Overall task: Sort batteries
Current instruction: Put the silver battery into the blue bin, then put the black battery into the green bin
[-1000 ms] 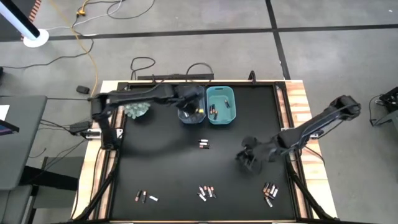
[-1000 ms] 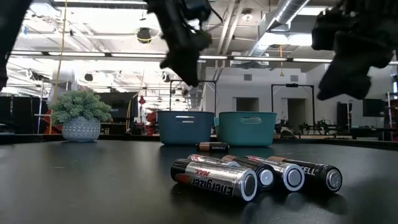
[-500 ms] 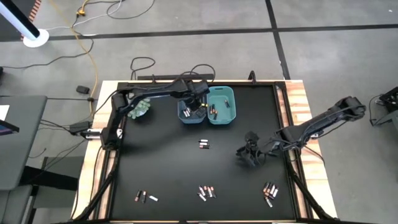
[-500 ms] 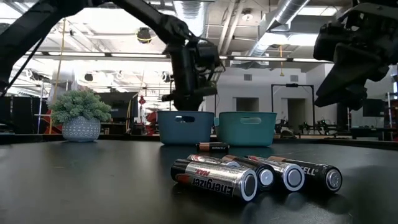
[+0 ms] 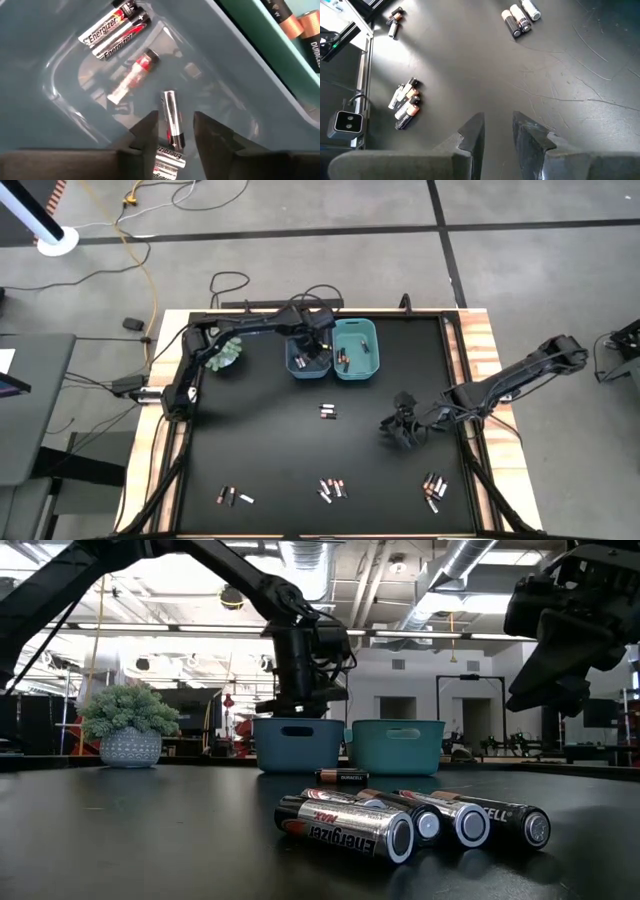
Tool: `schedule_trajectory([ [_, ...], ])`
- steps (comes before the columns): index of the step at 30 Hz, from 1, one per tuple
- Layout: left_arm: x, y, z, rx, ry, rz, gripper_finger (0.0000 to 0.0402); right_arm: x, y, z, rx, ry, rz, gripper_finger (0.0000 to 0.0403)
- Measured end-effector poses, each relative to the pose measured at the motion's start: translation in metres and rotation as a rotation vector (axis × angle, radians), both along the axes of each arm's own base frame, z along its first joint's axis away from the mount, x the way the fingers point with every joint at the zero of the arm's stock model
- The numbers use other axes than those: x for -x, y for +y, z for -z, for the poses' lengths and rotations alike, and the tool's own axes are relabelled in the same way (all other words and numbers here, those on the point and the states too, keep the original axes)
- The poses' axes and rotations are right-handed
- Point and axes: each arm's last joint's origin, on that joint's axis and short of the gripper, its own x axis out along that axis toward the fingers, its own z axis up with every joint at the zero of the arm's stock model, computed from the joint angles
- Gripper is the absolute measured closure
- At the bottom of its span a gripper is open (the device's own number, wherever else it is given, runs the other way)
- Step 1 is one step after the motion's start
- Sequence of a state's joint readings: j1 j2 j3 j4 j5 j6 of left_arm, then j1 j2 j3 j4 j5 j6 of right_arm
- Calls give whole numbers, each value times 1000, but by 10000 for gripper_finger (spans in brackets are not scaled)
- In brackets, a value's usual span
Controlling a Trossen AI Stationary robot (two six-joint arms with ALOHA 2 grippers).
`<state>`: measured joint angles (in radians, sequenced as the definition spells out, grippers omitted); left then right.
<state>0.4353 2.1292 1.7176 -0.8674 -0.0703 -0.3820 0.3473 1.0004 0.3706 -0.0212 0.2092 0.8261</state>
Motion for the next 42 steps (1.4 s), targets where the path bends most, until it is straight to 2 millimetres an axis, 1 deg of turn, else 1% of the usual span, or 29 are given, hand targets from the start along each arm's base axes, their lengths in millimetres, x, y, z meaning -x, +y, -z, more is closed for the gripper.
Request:
schedule_trajectory([
  [3,-1,0,-1,3,-6,27,263,0,0,0,0,0,-1,284],
  [7,-2,-1,-12,8,0,28,257,0,0,0,-2,1,0,284],
  [12,-5,-5,-38,3,3,46,261,0,-1,0,-3,1,9,284],
  [15,-9,-14,-59,-8,5,75,261,-1,-2,0,-3,1,14,284],
  [18,-12,-30,-81,-34,32,109,262,-1,-3,0,-11,2,25,284],
  [21,-13,-55,-96,-47,88,155,262,-1,-3,0,-30,3,38,284],
  [23,-14,-79,-102,-76,130,176,262,-1,-3,0,-48,5,52,284],
  [27,-16,-126,-105,-127,189,237,262,-1,-3,0,-60,6,61,284],
  [32,-17,-182,-108,-173,207,378,262,-1,-2,0,-85,8,76,284],
  [35,-10,-214,-107,-243,276,449,262,-1,-2,0,-95,11,82,284],
  [39,6,-252,-103,-355,325,466,262,0,-1,0,-95,11,76,284],
  [42,29,-279,-105,-376,310,462,262,-1,-1,0,-138,11,107,284],
])
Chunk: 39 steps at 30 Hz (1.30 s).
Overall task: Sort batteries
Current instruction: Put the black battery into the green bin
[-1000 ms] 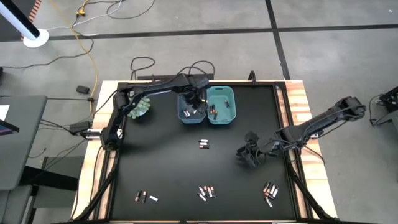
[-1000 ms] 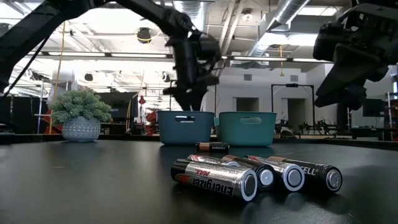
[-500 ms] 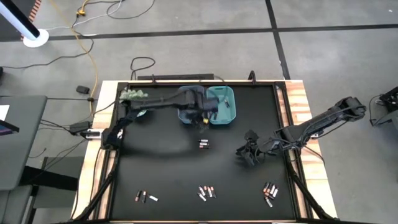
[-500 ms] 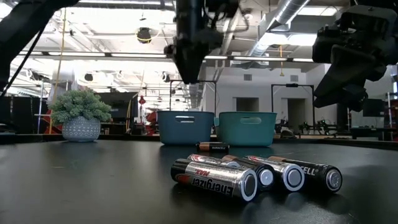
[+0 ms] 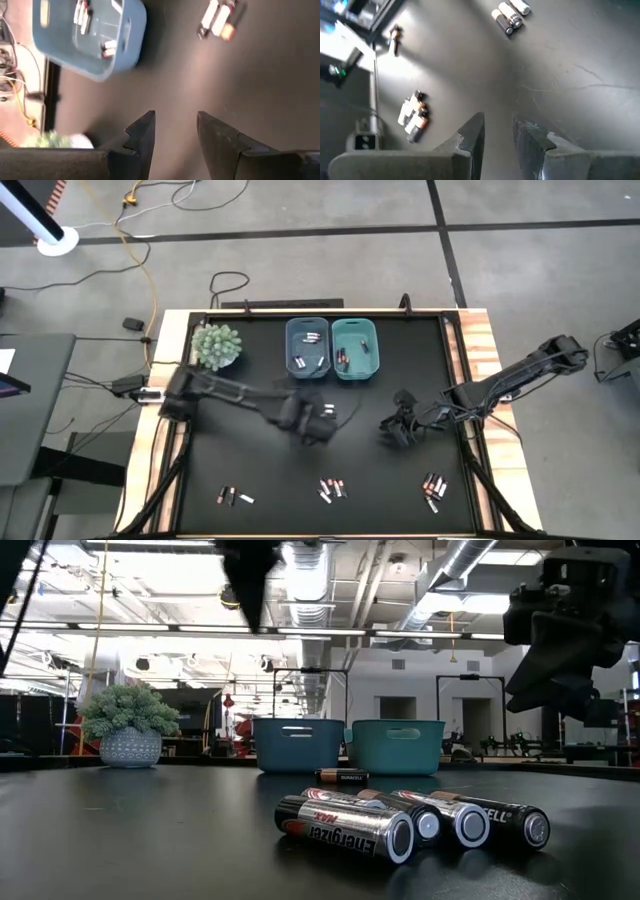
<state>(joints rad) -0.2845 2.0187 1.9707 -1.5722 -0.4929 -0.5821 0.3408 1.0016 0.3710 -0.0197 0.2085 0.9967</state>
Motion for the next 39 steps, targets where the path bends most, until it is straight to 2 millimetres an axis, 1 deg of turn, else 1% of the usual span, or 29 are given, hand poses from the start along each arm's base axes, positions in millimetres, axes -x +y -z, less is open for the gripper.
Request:
schedule_trajectory([
  [3,31,-21,-2,4,-37,-42,262,0,0,0,-79,3,57,284],
  [6,66,-33,-3,21,-96,-134,262,0,0,0,-125,5,90,284],
  [8,89,-41,-3,54,-148,-212,262,0,0,0,-133,5,96,284],
  [11,121,-54,1,150,-217,-320,262,0,0,0,-122,5,89,284],
  [15,156,-70,11,261,-276,-471,262,1,0,1,-114,24,90,284],
  [19,184,-83,23,323,-222,-615,262,2,-1,3,-110,46,97,284],
  [22,196,-91,29,345,-166,-688,262,2,-1,3,-109,48,97,284],
  [26,205,-99,34,352,-140,-702,262,3,-1,4,-105,58,96,284],
  [30,207,-102,35,361,-143,-696,262,3,-1,4,-86,63,84,284],
  [37,206,-106,37,395,-140,-828,261,4,-2,6,-48,77,59,284],
  [39,206,-106,41,405,-137,-880,261,5,-2,7,-42,93,60,284],
])
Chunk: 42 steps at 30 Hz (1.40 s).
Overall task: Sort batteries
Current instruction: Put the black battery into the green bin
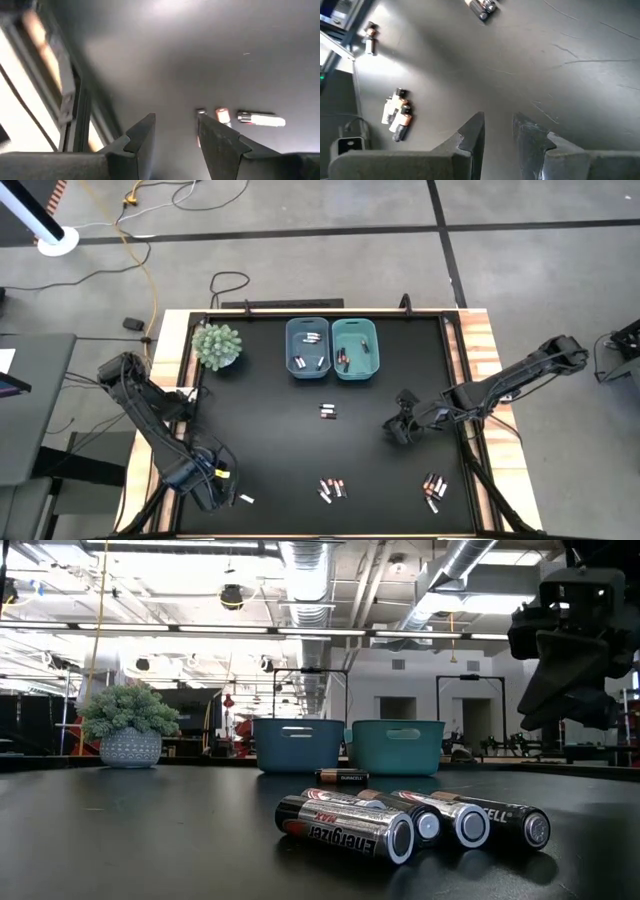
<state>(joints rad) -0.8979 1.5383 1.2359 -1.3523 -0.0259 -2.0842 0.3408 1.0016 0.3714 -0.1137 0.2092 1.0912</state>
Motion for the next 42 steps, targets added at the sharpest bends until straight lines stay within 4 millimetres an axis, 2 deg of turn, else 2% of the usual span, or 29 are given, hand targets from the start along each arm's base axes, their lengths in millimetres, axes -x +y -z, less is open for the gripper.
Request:
schedule_trajectory([
  [3,0,0,14,20,11,-52,261,2,-1,2,12,33,0,284],
  [9,-3,-7,52,187,-20,-109,262,5,-2,5,26,73,0,284],
  [13,-4,-10,66,272,-44,-135,262,6,-2,6,31,80,-2,284],
  [18,-5,-13,70,330,-52,-134,262,6,-2,7,38,91,-5,284],
  [26,-4,-13,72,321,-23,-114,262,6,-2,7,53,93,-19,284],
  [42,-13,-27,106,289,42,-54,262,8,-3,8,58,110,-19,284],
])
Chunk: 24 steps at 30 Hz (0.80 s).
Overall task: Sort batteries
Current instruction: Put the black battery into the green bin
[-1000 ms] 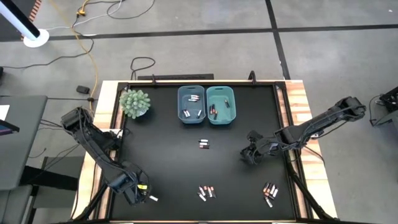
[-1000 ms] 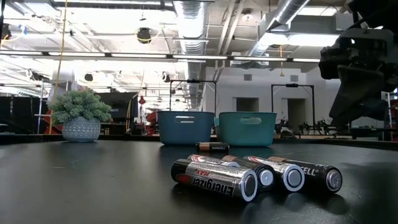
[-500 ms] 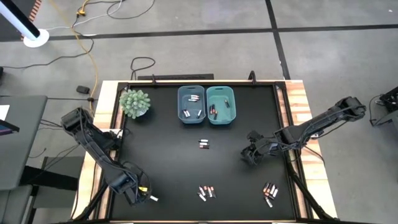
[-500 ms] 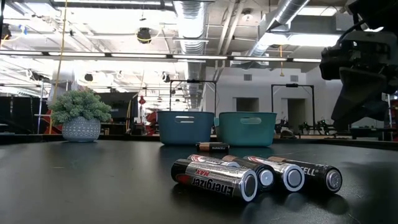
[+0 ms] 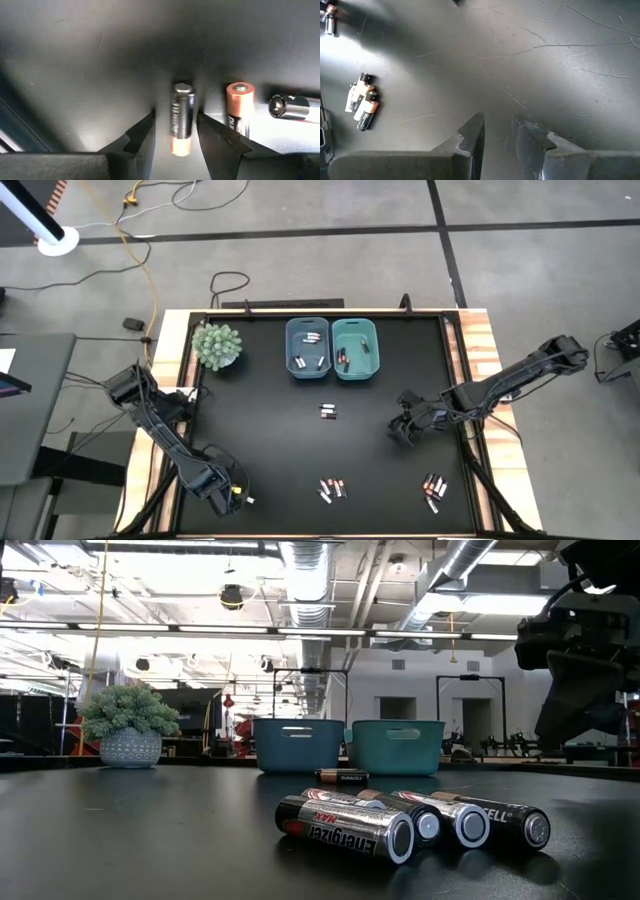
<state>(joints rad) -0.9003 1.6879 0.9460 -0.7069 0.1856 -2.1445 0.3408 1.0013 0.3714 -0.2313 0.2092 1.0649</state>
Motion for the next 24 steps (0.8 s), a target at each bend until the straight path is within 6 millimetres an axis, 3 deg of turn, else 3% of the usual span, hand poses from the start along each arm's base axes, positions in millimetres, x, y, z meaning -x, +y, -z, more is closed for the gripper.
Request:
schedule_trajectory([
  [12,0,-2,13,-18,74,24,268,0,0,0,0,1,0,284],
  [22,0,-2,14,-4,84,15,359,0,0,0,0,0,0,284],
  [24,1,-2,14,-3,92,7,363,0,0,0,1,1,0,284],
])
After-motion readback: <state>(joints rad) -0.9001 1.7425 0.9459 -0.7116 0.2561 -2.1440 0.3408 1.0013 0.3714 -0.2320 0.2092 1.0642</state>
